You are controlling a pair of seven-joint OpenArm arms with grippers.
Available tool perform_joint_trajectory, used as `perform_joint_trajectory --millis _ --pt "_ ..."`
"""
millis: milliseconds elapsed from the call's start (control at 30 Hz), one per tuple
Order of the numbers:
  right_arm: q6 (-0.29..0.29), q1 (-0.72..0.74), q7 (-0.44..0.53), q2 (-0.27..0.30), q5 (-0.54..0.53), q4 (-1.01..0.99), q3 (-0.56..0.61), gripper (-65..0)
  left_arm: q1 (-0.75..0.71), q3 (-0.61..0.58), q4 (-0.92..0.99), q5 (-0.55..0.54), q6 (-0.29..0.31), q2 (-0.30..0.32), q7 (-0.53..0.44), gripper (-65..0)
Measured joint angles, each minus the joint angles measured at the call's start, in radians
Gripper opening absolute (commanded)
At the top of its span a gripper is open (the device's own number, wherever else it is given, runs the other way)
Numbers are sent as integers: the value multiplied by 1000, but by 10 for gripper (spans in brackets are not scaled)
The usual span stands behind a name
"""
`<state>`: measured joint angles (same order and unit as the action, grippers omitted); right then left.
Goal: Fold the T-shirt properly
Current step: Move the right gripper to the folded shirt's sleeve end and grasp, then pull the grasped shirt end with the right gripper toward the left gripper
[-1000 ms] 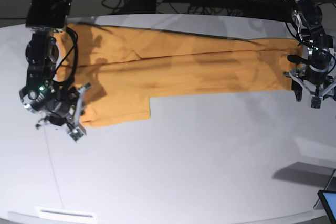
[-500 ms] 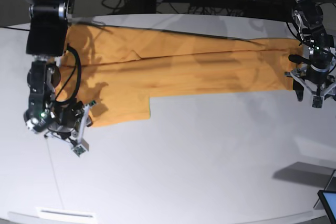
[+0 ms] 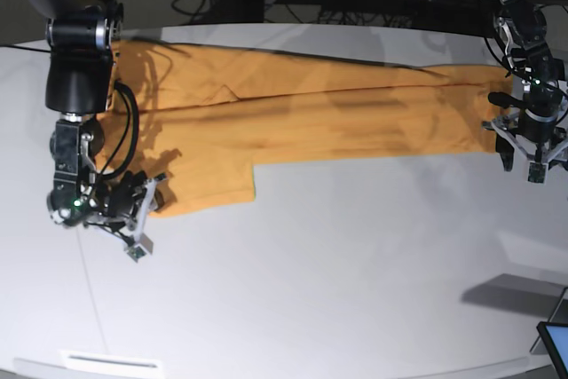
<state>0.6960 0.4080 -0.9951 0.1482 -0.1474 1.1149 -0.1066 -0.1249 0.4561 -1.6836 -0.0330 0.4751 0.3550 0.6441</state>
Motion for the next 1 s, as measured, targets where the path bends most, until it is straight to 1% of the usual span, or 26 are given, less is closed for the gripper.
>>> perform_joint_trajectory --millis 167,233,267,300,333,367,400,433,500,700,867,1000 --pt "0 -1 3 0 0 0 1 -451 0 -1 0 0 0 0 0 -296" --pt "0 -1 3 0 0 -1 1 -472 0 -1 0 0 0 0 0 -296" --pt "0 -1 3 0 0 -1 1 -511 0 -1 0 0 0 0 0 -296" --pt "0 -1 3 0 0 -1 2 -569 0 -1 0 0 0 0 0 -296" --pt "0 -1 1 0 0 -1 2 -646 0 -1 0 0 0 0 0 -296" --pt "0 -1 -1 0 -1 -1 2 -650 0 -1 0 0 0 0 0 -296" --pt "0 -1 -1 0 -3 -1 2 -637 0 -1 0 0 0 0 0 -296" --pt "0 -1 0 3 -4 -1 3 -637 0 -1 0 0 0 0 0 -296" --pt "0 -2 -1 8 -4 -1 3 -647 0 -1 0 0 0 0 0 -296" --pt "0 -6 0 11 0 12 5 -647 0 -1 0 0 0 0 0 -296" --pt "2 -35 -28 12 5 158 6 -647 2 -3 24 0 0 0 0 -296" --pt "3 -32 -81 11 0 244 6 -647 0 -3 50 3 0 0 0 -297"
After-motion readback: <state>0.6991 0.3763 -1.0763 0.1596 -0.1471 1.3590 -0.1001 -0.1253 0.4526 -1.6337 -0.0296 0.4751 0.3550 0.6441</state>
